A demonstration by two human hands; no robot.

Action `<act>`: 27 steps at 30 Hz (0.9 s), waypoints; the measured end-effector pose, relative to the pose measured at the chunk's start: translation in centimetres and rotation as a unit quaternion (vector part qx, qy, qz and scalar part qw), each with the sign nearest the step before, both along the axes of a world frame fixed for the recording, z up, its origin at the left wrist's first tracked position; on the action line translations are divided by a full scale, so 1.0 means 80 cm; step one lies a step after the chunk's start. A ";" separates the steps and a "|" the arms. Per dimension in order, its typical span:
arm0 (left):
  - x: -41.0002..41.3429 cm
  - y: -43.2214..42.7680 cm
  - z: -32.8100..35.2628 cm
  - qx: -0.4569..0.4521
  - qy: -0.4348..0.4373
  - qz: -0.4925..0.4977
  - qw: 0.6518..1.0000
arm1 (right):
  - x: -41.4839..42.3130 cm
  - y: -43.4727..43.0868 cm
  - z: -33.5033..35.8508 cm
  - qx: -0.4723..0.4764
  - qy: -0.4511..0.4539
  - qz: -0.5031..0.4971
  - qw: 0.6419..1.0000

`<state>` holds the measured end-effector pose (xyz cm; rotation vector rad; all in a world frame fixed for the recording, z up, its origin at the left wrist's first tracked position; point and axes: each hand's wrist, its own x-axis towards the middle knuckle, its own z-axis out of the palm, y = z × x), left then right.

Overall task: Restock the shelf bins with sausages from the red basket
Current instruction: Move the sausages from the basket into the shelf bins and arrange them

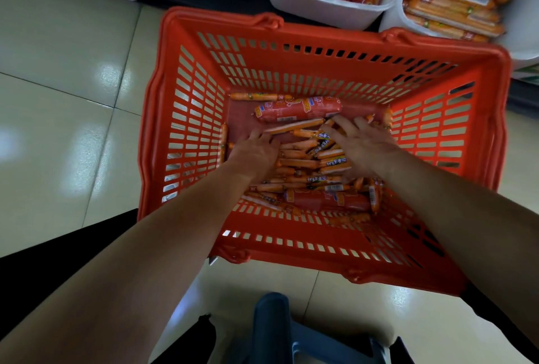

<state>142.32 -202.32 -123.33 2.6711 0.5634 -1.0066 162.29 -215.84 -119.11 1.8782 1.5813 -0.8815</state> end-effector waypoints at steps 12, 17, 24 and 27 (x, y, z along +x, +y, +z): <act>-0.006 0.007 0.000 -0.107 0.038 0.063 0.992 | -0.011 0.030 -0.007 0.015 -0.004 0.109 0.994; -0.001 0.006 0.007 -0.082 0.059 0.043 0.994 | -0.011 0.043 -0.002 -0.020 0.002 0.107 0.994; -0.013 0.015 0.006 -0.082 0.009 0.099 0.992 | 0.003 0.029 -0.008 -0.009 0.032 0.058 0.998; -0.009 0.019 0.010 -0.089 0.011 0.132 0.987 | 0.004 0.017 -0.015 0.032 0.007 0.040 0.999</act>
